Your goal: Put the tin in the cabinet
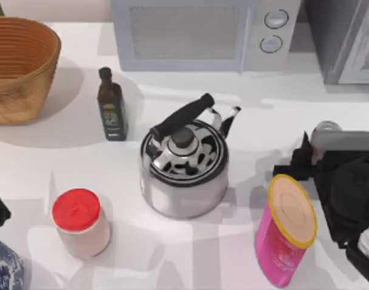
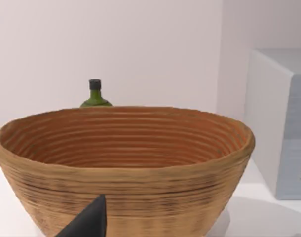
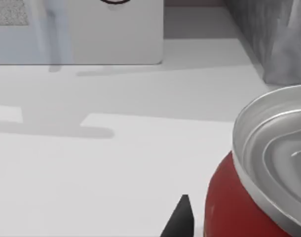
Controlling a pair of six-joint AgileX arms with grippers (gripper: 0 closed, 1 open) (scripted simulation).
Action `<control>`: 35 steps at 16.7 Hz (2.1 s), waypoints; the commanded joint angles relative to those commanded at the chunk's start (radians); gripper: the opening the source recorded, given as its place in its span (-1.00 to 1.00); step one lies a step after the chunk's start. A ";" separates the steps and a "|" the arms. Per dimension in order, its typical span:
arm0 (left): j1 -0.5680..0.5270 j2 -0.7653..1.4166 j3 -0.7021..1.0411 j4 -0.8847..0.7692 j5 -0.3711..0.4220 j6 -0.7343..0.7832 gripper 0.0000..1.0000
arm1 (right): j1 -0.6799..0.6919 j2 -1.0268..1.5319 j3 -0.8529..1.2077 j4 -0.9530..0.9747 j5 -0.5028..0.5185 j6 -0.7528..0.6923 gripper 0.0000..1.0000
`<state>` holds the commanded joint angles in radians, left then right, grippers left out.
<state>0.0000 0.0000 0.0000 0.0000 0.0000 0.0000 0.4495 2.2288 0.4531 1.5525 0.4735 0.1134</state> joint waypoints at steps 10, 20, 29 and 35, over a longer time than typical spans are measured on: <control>0.000 0.000 0.000 0.000 0.000 0.000 1.00 | 0.002 -0.110 0.015 -0.112 -0.001 -0.006 -1.00; 0.000 0.000 0.000 0.000 0.000 0.000 1.00 | 0.001 -0.674 0.087 -0.775 -0.007 -0.002 -1.00; 0.000 0.000 0.000 0.000 0.000 0.000 1.00 | 0.002 -0.766 0.099 -0.869 -0.010 0.004 -1.00; 0.000 0.000 0.000 0.000 0.000 0.000 1.00 | -0.037 -0.961 0.038 -0.946 -0.085 -0.016 -1.00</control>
<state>0.0000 0.0000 0.0000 0.0000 0.0000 0.0000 0.4122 1.2676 0.4915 0.6065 0.3883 0.0970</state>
